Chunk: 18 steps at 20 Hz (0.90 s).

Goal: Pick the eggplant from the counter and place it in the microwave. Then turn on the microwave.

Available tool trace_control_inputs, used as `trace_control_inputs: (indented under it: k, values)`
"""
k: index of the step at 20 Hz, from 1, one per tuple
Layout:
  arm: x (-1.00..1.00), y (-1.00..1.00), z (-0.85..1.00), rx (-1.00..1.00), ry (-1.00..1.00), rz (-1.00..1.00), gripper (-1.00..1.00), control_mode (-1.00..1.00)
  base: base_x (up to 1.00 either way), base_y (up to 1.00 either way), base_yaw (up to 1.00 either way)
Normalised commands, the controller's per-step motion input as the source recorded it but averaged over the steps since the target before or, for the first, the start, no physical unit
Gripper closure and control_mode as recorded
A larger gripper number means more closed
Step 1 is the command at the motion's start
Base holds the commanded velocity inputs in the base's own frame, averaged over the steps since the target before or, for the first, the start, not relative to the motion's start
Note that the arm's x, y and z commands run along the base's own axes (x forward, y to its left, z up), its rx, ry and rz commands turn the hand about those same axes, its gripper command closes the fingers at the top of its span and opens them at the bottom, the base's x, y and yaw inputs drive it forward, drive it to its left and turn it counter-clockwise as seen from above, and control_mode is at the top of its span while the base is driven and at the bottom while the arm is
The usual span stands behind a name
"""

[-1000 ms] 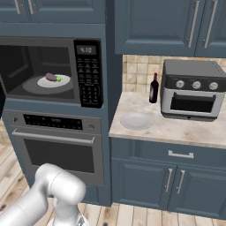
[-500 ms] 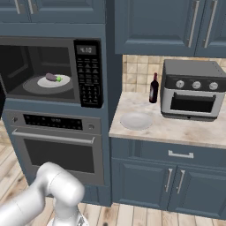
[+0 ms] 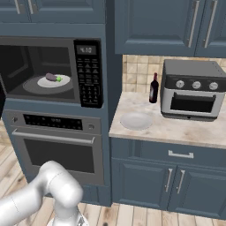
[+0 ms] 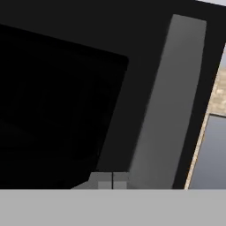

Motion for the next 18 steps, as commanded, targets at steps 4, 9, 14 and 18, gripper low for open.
trace_control_inputs:
  k: [4, 9, 14, 18]
  values:
    - [0.28, 0.11, -0.14, 0.0, -0.01, -0.05, 1.0, -1.0, 0.0, 0.0, 0.0]
    - [0.29, 0.02, -0.1, 0.0, -0.02, -0.04, 1.0, -1.0, 0.0, 0.0, 0.0]
    - [0.19, 0.0, -0.08, 0.0, -0.03, -0.02, 1.0, -1.0, 0.0, 0.0, 0.0]
    - [0.1, 0.0, -0.07, 0.0, -0.02, -0.01, 1.0, -1.0, 0.0, 0.0, 0.0]
